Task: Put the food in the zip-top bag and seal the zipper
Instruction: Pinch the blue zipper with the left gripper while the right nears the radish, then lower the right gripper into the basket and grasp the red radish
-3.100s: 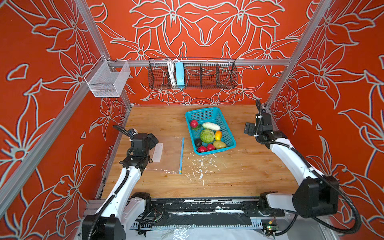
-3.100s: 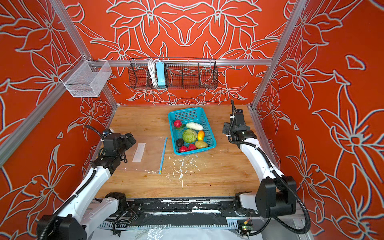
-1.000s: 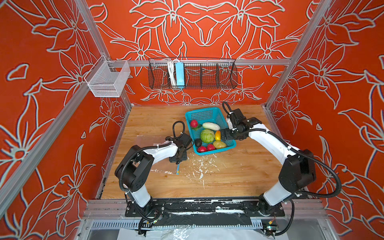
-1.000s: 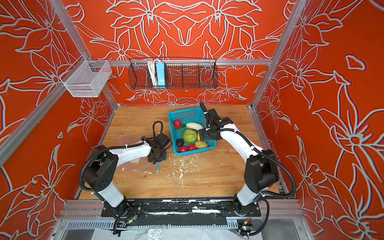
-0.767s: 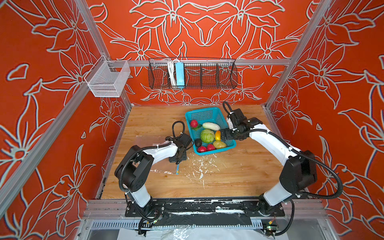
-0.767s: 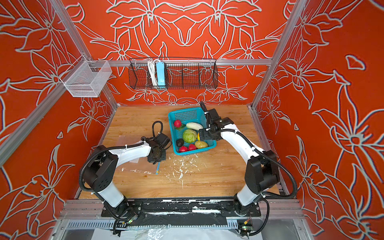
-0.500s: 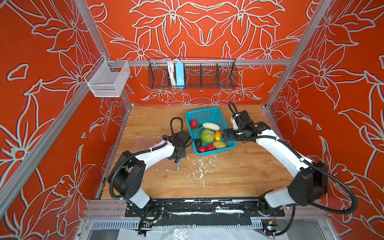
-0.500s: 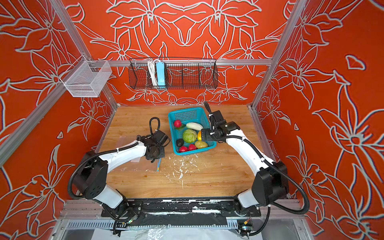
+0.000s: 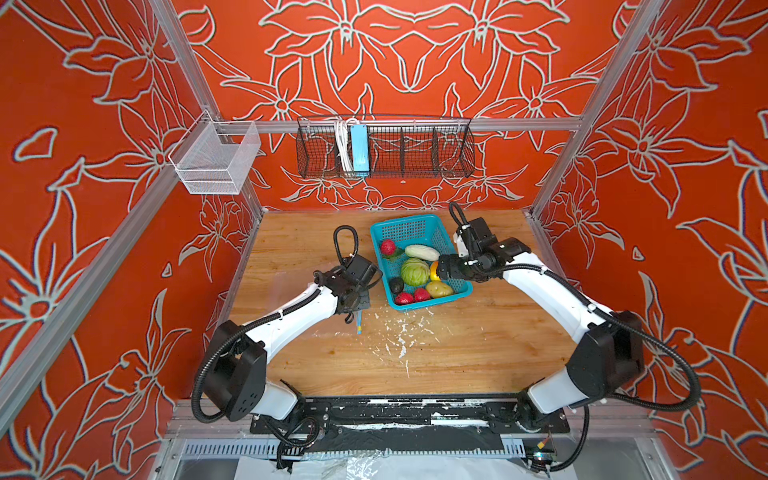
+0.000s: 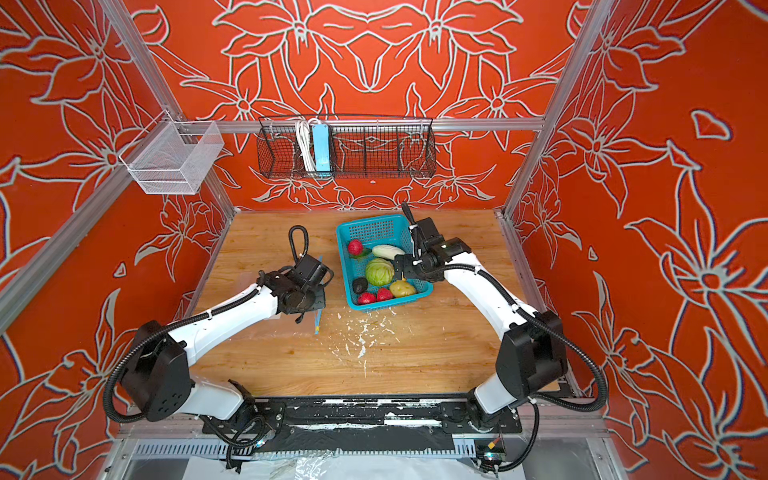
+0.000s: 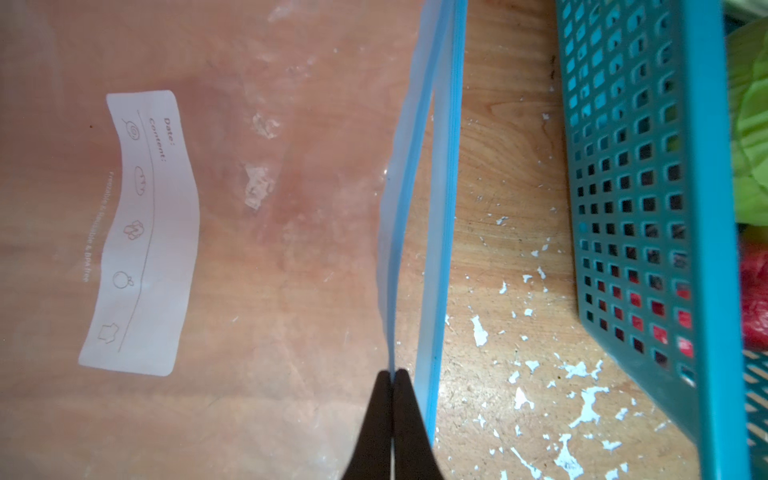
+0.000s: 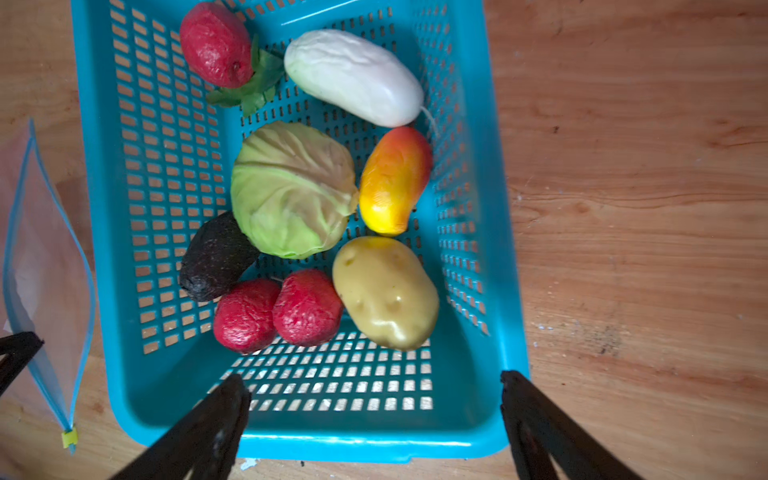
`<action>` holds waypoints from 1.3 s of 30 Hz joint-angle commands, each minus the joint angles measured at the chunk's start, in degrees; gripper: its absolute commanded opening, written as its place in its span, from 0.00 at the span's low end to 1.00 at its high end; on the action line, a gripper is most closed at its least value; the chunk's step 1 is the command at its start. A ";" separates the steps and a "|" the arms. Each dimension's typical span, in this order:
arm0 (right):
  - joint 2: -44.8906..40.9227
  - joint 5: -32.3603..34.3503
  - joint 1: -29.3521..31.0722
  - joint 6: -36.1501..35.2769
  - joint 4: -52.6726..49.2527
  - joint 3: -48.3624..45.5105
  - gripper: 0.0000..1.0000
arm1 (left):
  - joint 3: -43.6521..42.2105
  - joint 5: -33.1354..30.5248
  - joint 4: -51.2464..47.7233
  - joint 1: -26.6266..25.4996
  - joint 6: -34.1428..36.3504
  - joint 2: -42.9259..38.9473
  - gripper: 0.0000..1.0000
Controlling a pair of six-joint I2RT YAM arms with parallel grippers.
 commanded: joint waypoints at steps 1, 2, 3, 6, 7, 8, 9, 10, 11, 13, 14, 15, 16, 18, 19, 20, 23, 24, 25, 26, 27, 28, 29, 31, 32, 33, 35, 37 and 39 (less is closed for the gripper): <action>1.59 -0.24 1.29 2.42 -1.43 3.03 0.96 | -0.17 -0.73 -0.66 -0.18 0.98 -2.04 0.00; 2.13 -0.22 1.52 2.68 -1.28 3.33 0.96 | -0.43 -0.87 -0.41 -0.18 1.00 -2.40 0.00; 2.66 -0.18 1.61 2.91 -1.14 3.59 0.96 | -0.59 -1.11 -0.22 -0.18 1.08 -2.57 0.00; 4.91 0.66 1.74 3.62 -1.81 5.80 0.96 | -0.61 -1.33 -0.03 -0.25 1.51 -3.18 0.00; 5.81 0.73 1.83 3.97 -1.94 6.74 0.95 | -0.60 -1.34 0.02 -0.18 1.61 -3.41 0.00; 6.69 0.68 2.09 4.26 -1.87 7.86 0.95 | -0.62 -1.34 0.12 -0.18 1.61 -3.78 0.00; 7.45 0.46 2.35 4.33 -1.79 8.70 0.95 | -0.73 -1.25 0.26 -0.22 1.60 -4.07 0.00; 8.53 0.37 2.64 4.59 -1.77 10.09 0.94 | -0.90 -1.25 0.52 -0.20 1.55 -4.55 0.00; 9.63 0.30 2.92 4.64 -1.76 11.27 0.94 | -1.16 -1.15 0.94 -0.18 1.61 -4.98 0.00; 12.07 -0.12 3.40 4.48 -2.27 14.61 0.94 | -1.95 -1.24 1.98 -0.19 0.98 -5.90 0.00; 13.53 -0.44 3.71 4.31 -2.59 16.43 0.93 | -2.69 -1.25 2.74 -0.18 -0.07 -6.35 0.00; 14.90 -0.68 3.89 4.11 -2.97 18.33 0.93 | -3.16 -0.94 3.47 -0.18 -0.72 -6.61 0.00; 16.60 -1.14 4.10 3.78 -3.61 20.48 0.93 | -3.37 -0.60 3.98 -0.18 -0.92 -6.69 0.00; 19.74 -2.07 4.44 3.50 -4.67 24.37 0.92 | -3.38 -1.06 3.63 -0.18 -1.61 -6.74 0.00; 21.11 -2.64 4.68 3.50 -4.77 26.02 0.92 | -3.49 -1.25 3.48 -0.18 -1.97 -6.82 0.00; 22.54 -3.21 4.90 3.50 -4.82 27.47 0.91 | -3.52 -1.20 3.56 -0.23 -2.07 -6.89 0.00; 26.64 -5.80 5.31 2.63 -5.14 32.18 0.91 | -3.59 -0.24 3.90 -0.18 -1.99 -7.13 0.00; 28.12 -6.64 5.46 2.29 -5.59 34.06 0.90 | -3.59 -0.03 3.98 -0.23 -1.99 -7.32 0.00; 29.99 -6.95 5.72 2.19 -6.88 36.79 0.91 | -3.82 0.28 4.22 -0.19 -1.99 -7.58 0.00; 31.91 -7.15 5.95 2.10 -8.58 39.84 0.90 | -4.25 0.71 5.01 -0.21 -1.99 -7.98 0.00; 33.45 -7.04 6.19 1.93 -9.82 42.25 0.90 | -4.68 1.15 5.61 -0.24 -1.90 -8.25 0.00; 34.99 -6.45 6.35 2.08 -10.89 44.57 0.90 | -5.05 1.56 6.09 -0.18 -1.98 -8.60 0.00; 36.45 -6.28 6.52 2.18 -11.42 46.29 0.90 | -5.17 1.99 6.07 -0.20 -1.92 -8.71 0.00; 38.63 -6.53 6.56 2.65 -12.18 48.98 0.90 | -5.01 2.53 5.85 -0.18 -1.40 -8.74 0.00; 39.62 -6.84 6.62 2.80 -12.33 50.17 0.90 | -4.83 2.42 5.47 -0.24 -1.37 -8.72 0.00; 40.37 -7.04 6.64 2.95 -12.37 51.01 0.89 | -4.74 2.12 5.18 -0.20 -1.37 -8.74 0.00; 41.62 -7.08 6.66 3.30 -12.33 52.80 0.89 | -4.64 1.93 4.93 -0.19 -1.29 -8.93 0.00; 42.95 -7.18 6.65 3.72 -11.82 54.26 0.89 | -4.65 2.17 5.14 -0.18 -1.28 -9.35 0.00; 43.82 -9.39 6.70 3.67 -8.95 54.56 0.89 | -4.81 2.19 5.15 -0.18 -1.33 -9.69 0.00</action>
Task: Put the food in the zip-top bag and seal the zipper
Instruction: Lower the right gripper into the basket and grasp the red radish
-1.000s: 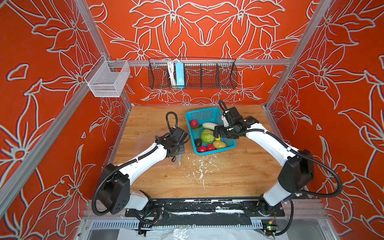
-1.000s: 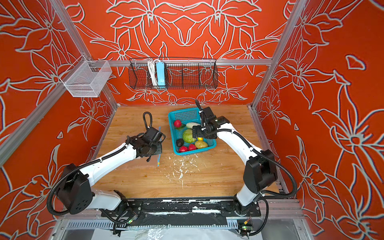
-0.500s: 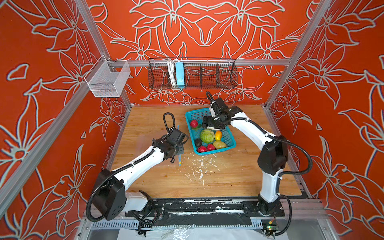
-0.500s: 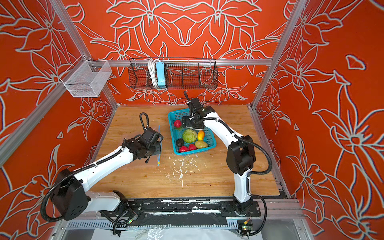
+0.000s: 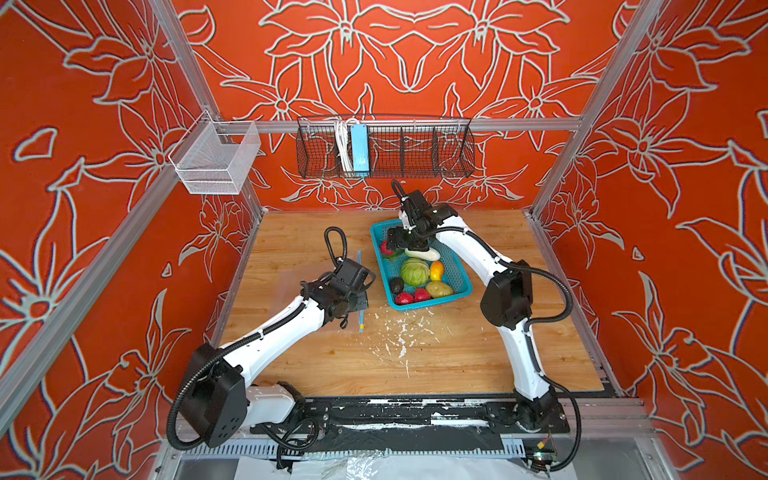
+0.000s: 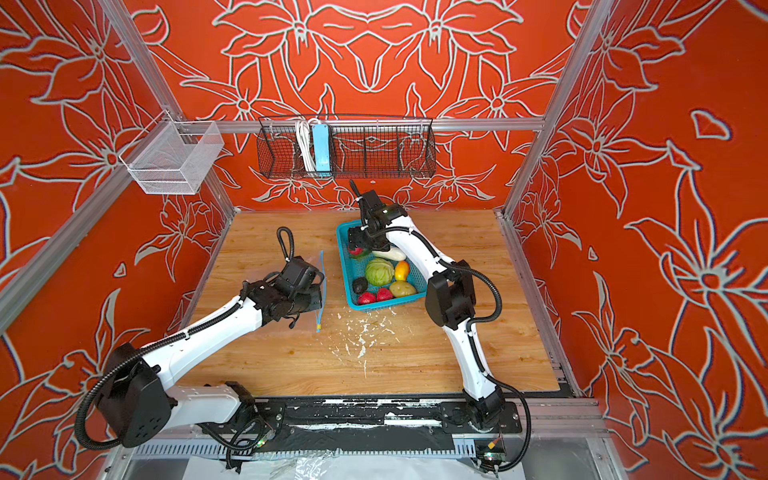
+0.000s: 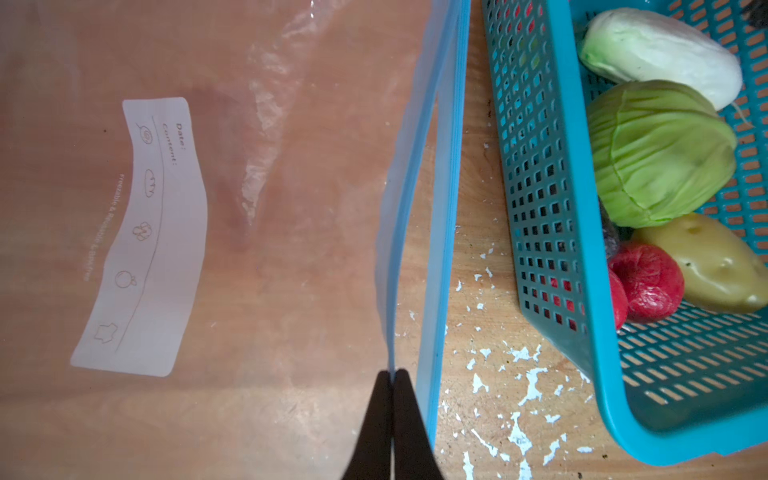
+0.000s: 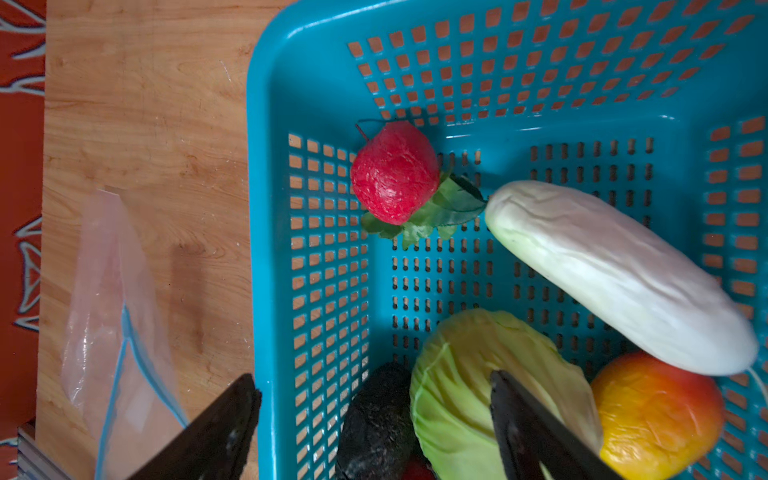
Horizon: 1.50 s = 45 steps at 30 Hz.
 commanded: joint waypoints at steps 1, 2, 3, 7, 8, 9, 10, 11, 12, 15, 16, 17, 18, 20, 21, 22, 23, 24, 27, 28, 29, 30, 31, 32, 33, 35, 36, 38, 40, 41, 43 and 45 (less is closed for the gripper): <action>1.99 -2.87 0.33 1.52 2.27 1.97 0.89 | -0.14 -0.22 0.06 -0.18 -0.68 -1.71 0.00; 2.40 -3.08 0.31 2.25 3.26 2.05 0.89 | -0.20 -0.48 -0.07 -0.19 -0.80 -1.88 0.00; 2.79 -3.25 0.31 2.77 4.00 2.19 0.89 | -0.25 -0.74 -0.27 -0.18 -1.00 -2.04 0.00; 5.10 -2.03 0.32 5.10 5.15 3.96 0.87 | -0.15 -1.04 -0.56 -0.18 -0.50 -2.84 0.00; 5.89 -1.62 0.37 5.71 5.03 4.51 0.87 | -0.20 -1.04 -0.47 -0.22 -0.37 -3.16 0.00; 6.42 -1.22 0.32 6.22 5.04 4.78 0.87 | -0.36 -0.89 -0.18 -0.19 -0.22 -3.41 0.00; 6.95 -0.61 0.31 6.90 5.04 5.04 0.87 | -0.63 -0.63 0.33 -0.18 0.14 -3.76 0.00; 7.40 -0.33 0.32 7.43 5.29 5.14 0.86 | -0.89 -0.32 0.88 -0.18 0.25 -4.00 0.00; 7.84 0.08 0.34 7.82 5.49 5.22 0.86 | -1.13 -0.10 1.46 -0.18 0.40 -4.31 0.00; 9.32 0.65 0.31 9.40 6.22 5.78 0.84 | -2.03 0.62 2.72 -0.20 0.62 -4.82 0.00; 10.07 1.05 0.35 9.85 5.95 6.35 0.84 | -2.12 0.63 2.78 -0.23 0.68 -4.95 0.00; 10.80 1.37 0.33 10.21 5.68 7.10 0.83 | -2.20 0.69 2.87 -0.18 0.69 -4.94 0.00; 11.47 1.52 0.31 10.36 5.38 7.69 0.83 | -2.32 0.80 2.95 -0.19 0.68 -4.97 0.00; 12.75 2.17 0.31 10.33 4.49 9.13 0.82 | -2.34 1.06 2.89 -0.18 0.95 -5.19 0.00; 13.09 2.26 0.31 10.29 4.60 9.33 0.82 | -2.30 1.15 2.74 -0.19 1.10 -5.37 0.00; 13.48 2.34 0.31 10.30 5.12 9.42 0.82 | -2.48 1.08 2.73 -0.18 1.09 -5.68 0.00; 13.85 2.36 0.27 10.44 5.44 9.60 0.82 | -2.70 1.14 2.98 -0.22 1.08 -5.94 0.00; 14.34 2.51 0.23 10.46 5.55 10.14 0.82 | -3.05 1.31 3.44 -0.18 1.23 -6.17 0.00; 16.09 3.33 0.18 10.85 4.87 12.67 0.82 | -3.35 1.73 4.17 -0.18 1.47 -6.43 0.00; 16.62 3.42 0.22 11.12 4.95 13.29 0.82 | -3.37 1.77 4.19 -0.18 1.69 -6.35 0.00; 17.06 3.42 0.16 11.43 5.08 13.73 0.82 | -3.38 1.77 4.16 -0.20 1.82 -6.28 0.00; 17.50 3.49 0.16 11.83 5.37 14.20 0.82 | -3.41 1.64 4.15 -0.18 2.00 -6.30 0.00; 17.92 3.51 0.18 12.12 5.81 14.43 0.82 | -3.44 1.53 4.18 -0.25 2.01 -6.33 0.00; 18.30 3.79 0.16 12.36 5.95 14.67 0.82 | -3.51 1.51 4.19 -0.18 2.01 -6.31 0.00; 18.80 4.45 0.18 12.37 6.00 15.12 0.80 | -3.53 1.66 4.27 -0.21 2.01 -6.28 0.00; 19.61 5.61 0.08 11.69 5.59 15.91 0.80 | -3.57 2.24 4.36 -0.18 2.01 -6.20 0.00; 19.97 6.04 0.10 11.71 5.45 16.22 0.79 | -3.49 2.47 4.36 -0.18 1.97 -6.08 0.00; 20.42 5.18 -0.14 12.15 6.25 16.31 0.78 | -3.72 2.81 4.48 -0.18 2.09 -5.85 0.00; 20.74 5.04 -0.20 12.68 6.76 16.47 0.76 | -3.77 2.91 4.63 -0.23 2.36 -5.57 0.00; 20.82 4.96 -0.22 12.85 7.09 16.46 0.74 | -3.64 2.91 4.63 -0.18 2.57 -5.45 0.00; 20.90 5.08 -0.13 13.29 8.01 16.49 0.69 | -3.25 2.83 4.04 -0.18 3.20 -5.22 0.00; 20.92 4.90 -0.30 13.93 9.03 16.48 0.63 | -3.02 2.41 3.62 -0.18 3.57 -5.12 0.00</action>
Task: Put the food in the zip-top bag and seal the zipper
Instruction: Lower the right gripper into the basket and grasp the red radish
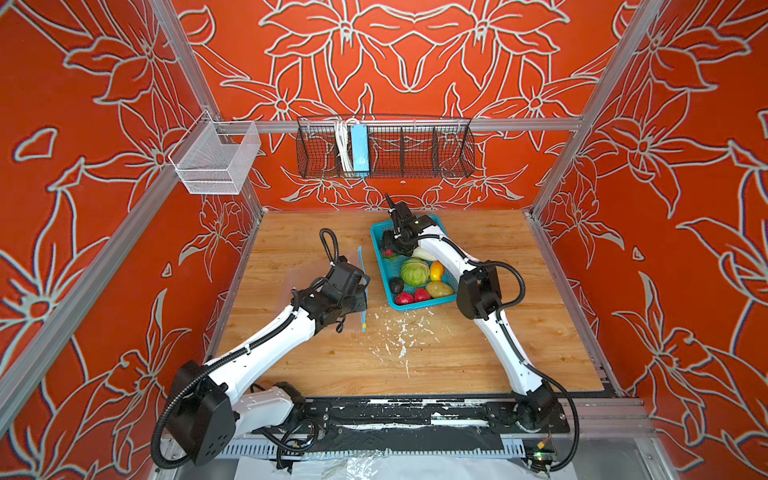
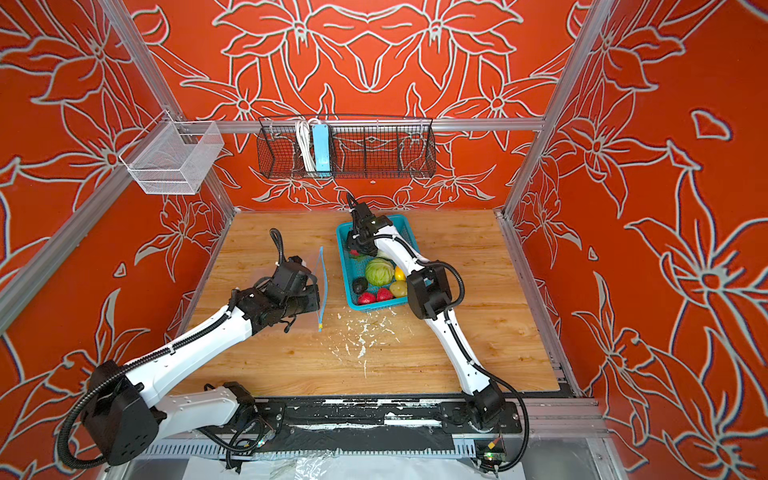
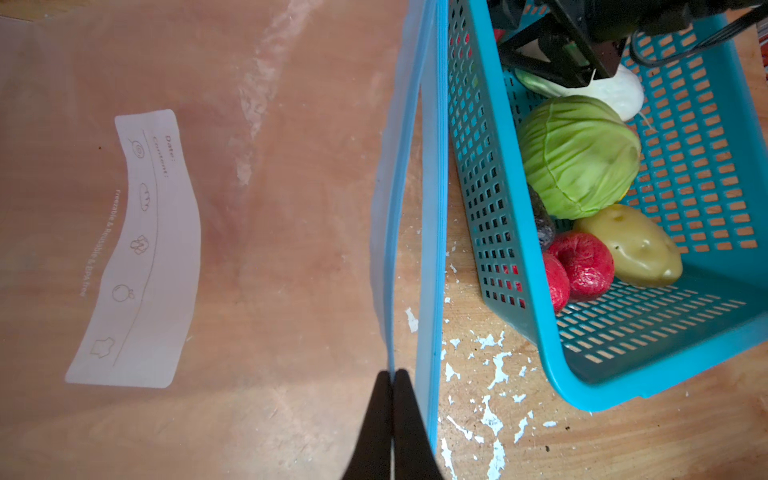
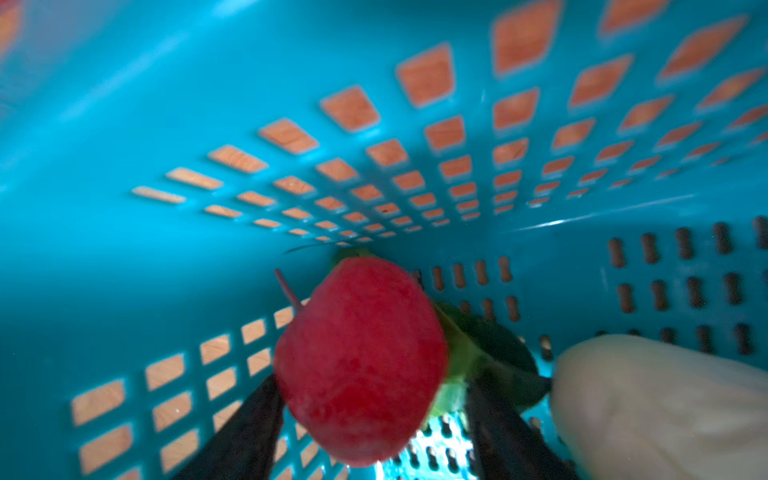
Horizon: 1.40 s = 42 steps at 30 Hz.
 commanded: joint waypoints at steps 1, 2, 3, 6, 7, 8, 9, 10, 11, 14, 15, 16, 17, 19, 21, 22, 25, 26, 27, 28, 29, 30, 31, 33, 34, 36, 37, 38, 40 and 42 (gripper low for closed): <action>0.94 0.78 -0.13 2.41 2.37 1.80 0.60 | 0.19 -0.54 -0.48 -0.19 0.89 0.25 0.00; 0.96 0.55 -0.09 2.68 2.68 1.93 0.58 | 0.16 -0.58 -0.39 -0.18 0.84 0.21 0.00; 0.87 0.67 -0.16 2.87 2.79 2.17 0.56 | 0.04 -0.50 -0.38 -0.18 0.68 0.20 0.00; -0.02 1.23 -0.10 2.70 2.56 2.05 0.49 | 0.10 -0.26 -0.37 -0.19 0.65 0.21 0.00; -0.49 1.26 -0.11 2.47 2.45 1.66 0.48 | 0.10 -0.45 -0.45 -0.22 0.70 0.16 0.00; -1.03 1.22 -0.15 2.22 2.44 1.24 0.47 | 0.06 -0.69 -0.47 -0.19 0.63 0.19 0.00; -1.71 1.24 -0.10 1.87 2.38 0.54 0.46 | 0.19 -0.80 -0.56 -0.18 0.51 0.14 0.00; -2.57 0.97 -0.22 1.52 2.55 -0.45 0.45 | 0.27 -0.70 -0.66 -0.18 0.41 0.03 0.00; -3.39 0.28 -0.26 0.82 3.42 -1.71 0.44 | 0.28 -0.56 -0.65 -0.18 0.38 0.08 0.00; -6.40 -0.44 -0.43 0.00 5.69 -5.74 0.40 | 0.27 -0.54 -1.05 -0.18 -0.18 0.11 0.00; -7.31 -0.62 -0.43 -0.33 5.90 -6.73 0.36 | 0.12 -0.72 -1.30 -0.20 -0.68 0.15 0.00; -8.28 -0.74 -0.46 -0.75 5.99 -7.60 0.34 | -0.05 -0.76 -1.43 -0.18 -1.23 0.03 0.00; -9.04 -0.67 -0.50 -1.07 6.05 -8.32 0.34 | -0.32 -0.65 -1.39 -0.19 -1.68 -0.05 0.00; -10.66 -0.57 -0.48 -1.32 6.38 -9.77 0.34 | -0.87 -0.14 -0.85 -0.20 -2.58 -0.32 0.00; -11.90 -0.84 -0.53 -1.61 6.32 -10.51 0.34 | -1.13 0.29 -0.56 -0.19 -3.25 -0.46 0.00; -12.40 -0.82 -0.53 -1.64 6.04 -10.72 0.34 | -1.13 0.46 -0.65 -0.18 -3.45 -0.42 0.00; -14.57 -1.19 -0.58 -1.78 5.17 -12.03 0.34 | -1.22 0.69 -0.65 -0.18 -3.52 -0.53 0.00; -15.71 -1.16 -0.58 -1.81 5.21 -13.11 0.33 | -1.34 0.61 -0.71 -0.20 -3.54 -0.44 0.00; -17.01 -1.00 -0.56 -1.82 5.48 -14.53 0.34 | -1.30 0.58 -0.89 -0.18 -3.34 -0.57 0.00; -18.26 -0.96 -0.60 -1.76 6.12 -16.25 0.33 | -1.30 0.51 -0.96 -0.19 -3.23 -0.63 0.00; -19.86 -0.93 -0.63 -1.59 7.11 -18.48 0.33 | -1.40 0.43 -0.98 -0.18 -3.27 -0.74 0.00; -21.46 -1.19 -0.68 -1.23 8.60 -21.02 0.34 | -1.37 0.47 -1.09 -0.18 -3.23 -1.00 0.00; -22.91 -1.67 -0.66 -0.98 10.18 -23.15 0.34 | -1.26 0.62 -1.17 -0.18 -3.23 -1.27 0.00; -25.69 -1.97 -0.62 -0.59 12.24 -26.90 0.34 | -1.44 1.21 -0.57 -0.20 -2.66 -2.18 0.00; -26.48 -1.88 -0.64 -0.39 12.45 -27.98 0.34 | -1.71 1.26 -0.04 -0.18 -2.48 -2.64 0.00; -28.37 -1.58 -0.69 -0.20 12.42 -30.00 0.33 | -1.98 0.98 0.62 -0.18 -2.26 -3.63 0.00; -29.25 -1.53 -0.70 -0.15 12.46 -30.96 0.34 | -1.98 0.95 0.69 -0.18 -2.22 -3.98 0.00; -30.29 -1.36 -0.70 0.06 12.67 -32.18 0.33 | -1.91 1.04 0.84 -0.18 -2.05 -4.27 0.00; -32.48 -1.26 -0.70 0.29 14.05 -35.33 0.34 | -1.71 1.43 1.15 -0.22 -1.53 -4.55 0.00; -35.03 -1.28 -0.62 0.57 16.90 -38.98 0.33 | -0.83 1.50 0.70 -0.18 -0.62 -4.07 0.00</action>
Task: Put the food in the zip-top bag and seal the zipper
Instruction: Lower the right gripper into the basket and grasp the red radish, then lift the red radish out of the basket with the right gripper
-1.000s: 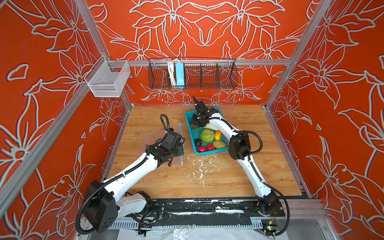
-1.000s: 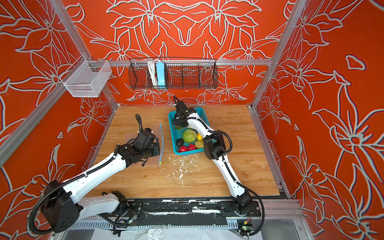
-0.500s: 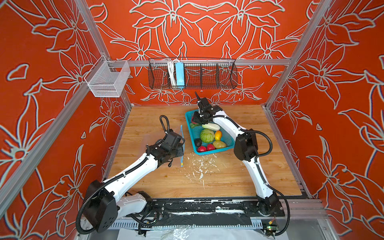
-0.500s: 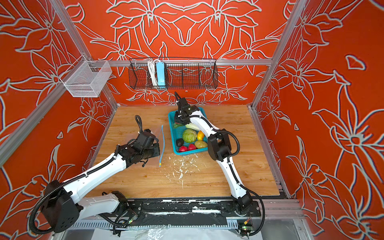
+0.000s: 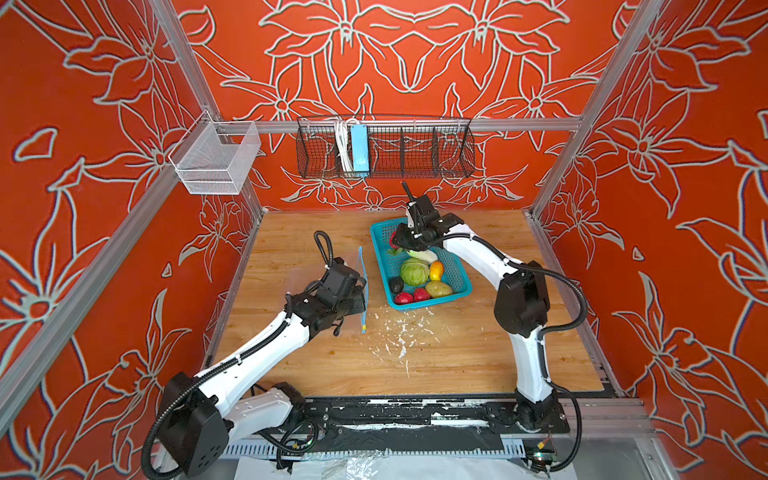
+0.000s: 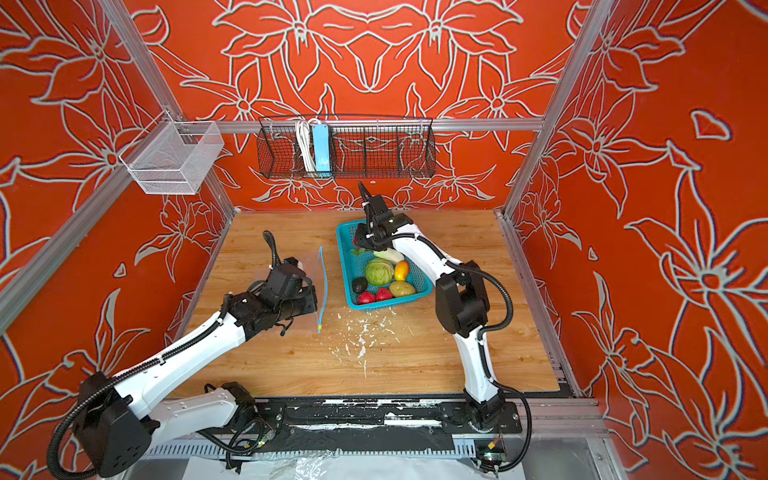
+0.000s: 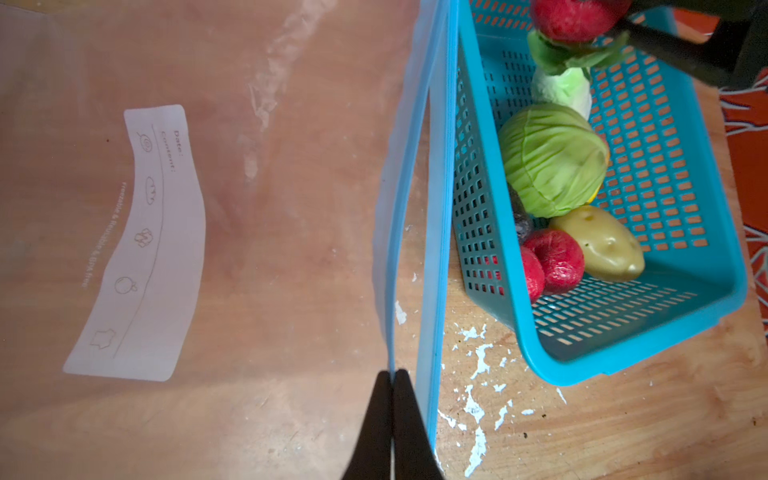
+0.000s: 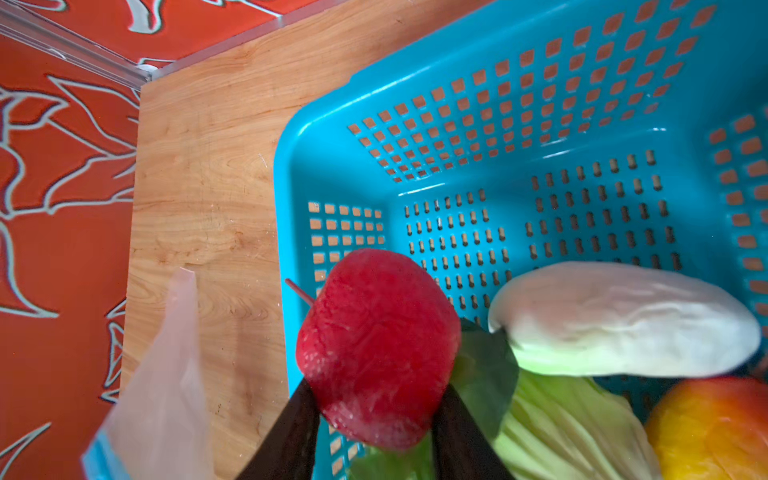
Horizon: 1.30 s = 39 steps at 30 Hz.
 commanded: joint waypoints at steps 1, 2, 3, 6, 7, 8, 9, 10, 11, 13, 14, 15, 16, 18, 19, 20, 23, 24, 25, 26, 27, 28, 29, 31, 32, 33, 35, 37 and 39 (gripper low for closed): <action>-5.22 0.36 -0.21 1.54 4.83 -5.06 0.33 | 1.15 0.22 -0.04 -0.18 1.72 0.12 0.00; -6.15 0.03 -0.25 1.67 6.26 -6.69 0.33 | 1.76 0.29 -0.16 -0.20 2.17 0.55 0.00; -7.08 -0.48 -0.24 1.87 7.69 -8.19 0.33 | 2.48 0.19 -0.42 -0.18 2.47 0.86 0.00; -9.27 -1.91 -0.28 1.86 10.45 -11.82 0.33 | 4.45 0.19 -1.39 -0.17 2.76 1.97 0.00; -9.90 -2.22 -0.27 1.67 10.98 -12.77 0.34 | 4.94 0.36 -1.50 -0.25 2.90 2.18 0.00; -10.64 -2.41 -0.22 1.24 11.44 -13.57 0.33 | 5.36 0.53 -1.50 -0.18 2.98 2.34 0.00; -11.43 -2.41 -0.30 0.89 11.75 -14.47 0.33 | 5.68 0.28 -1.59 -0.18 2.85 2.43 0.00; -12.21 -2.38 -0.32 0.54 11.95 -15.22 0.33 | 5.83 -0.07 -1.67 -0.19 2.46 2.42 0.00; -13.07 -2.54 -0.31 0.13 12.46 -15.93 0.34 | 5.77 -0.60 -1.62 -0.19 1.91 2.34 0.00; -14.63 -3.22 -0.46 -0.66 12.96 -16.73 0.33 | 5.39 -1.51 -1.46 -0.19 1.32 1.92 0.00; -15.39 -3.61 -0.49 -1.17 12.93 -16.67 0.34 | 5.20 -1.99 -1.49 -0.18 1.20 1.79 0.00; -16.03 -3.94 -0.54 -1.66 12.96 -16.57 0.33 | 5.09 -2.55 -1.67 -0.18 1.11 1.61 0.00; -16.61 -4.29 -0.58 -2.15 12.80 -16.29 0.33 | 5.07 -3.28 -2.13 -0.18 1.01 1.42 0.00; -17.75 -4.69 -0.61 -3.05 12.33 -15.63 0.34 | 5.11 -4.38 -2.86 -0.18 0.99 1.19 0.00; -18.40 -4.70 -0.58 -3.44 12.20 -15.41 0.34 | 5.20 -4.76 -3.07 -0.18 1.12 1.11 0.00; -19.10 -4.70 -0.56 -3.74 12.26 -15.40 0.34 | 5.32 -5.02 -3.25 -0.18 1.26 1.01 0.00; -20.91 -4.79 -0.60 -4.09 13.62 -16.35 0.34 | 5.84 -5.57 -3.35 -0.18 1.57 1.21 0.00; -21.36 -4.87 -0.63 -4.28 13.98 -16.62 0.34 | 6.01 -5.59 -3.35 -0.19 1.61 1.26 0.00; -21.81 -5.09 -0.64 -4.55 14.23 -16.76 0.34 | 6.27 -5.65 -3.26 -0.17 1.65 1.37 0.00; -22.16 -5.37 -0.66 -5.00 14.23 -16.83 0.34 | 6.46 -5.68 -3.22 -0.18 1.71 1.54 0.00; -22.43 -5.72 -0.72 -5.34 14.25 -16.96 0.34 | 6.55 -5.68 -3.14 -0.18 1.79 1.61 0.00; -22.72 -5.99 -0.66 -5.65 14.38 -17.38 0.35 | 6.64 -5.68 -3.01 -0.20 1.93 1.78 0.00; -22.98 -6.02 -0.66 -5.80 14.40 -17.91 0.34 | 6.64 -5.68 -3.07 -0.18 1.97 1.72 0.00; -23.40 -5.77 -0.67 -5.81 13.95 -19.16 0.34 | 6.67 -5.68 -3.17 -0.22 2.06 1.74 0.00; -23.66 -5.62 -0.69 -5.84 13.91 -20.09 0.34 | 6.64 -5.68 -3.18 -0.18 2.06 1.69 0.00; -23.94 -5.58 -0.65 -5.59 14.02 -21.02 0.34 | 6.56 -5.68 -3.26 -0.18 2.01 1.63 0.00; -24.83 -5.88 -0.66 -5.05 15.09 -23.86 0.34 | 6.31 -5.67 -3.35 -0.22 1.99 1.37 0.00; -26.00 -5.93 -0.65 -4.58 15.63 -26.26 0.34 | 6.12 -5.68 -3.58 -0.18 2.03 1.21 0.00; -27.17 -5.80 -0.65 -4.40 15.60 -28.59 0.34 | 5.88 -5.60 -3.52 -0.14 2.08 1.10 0.00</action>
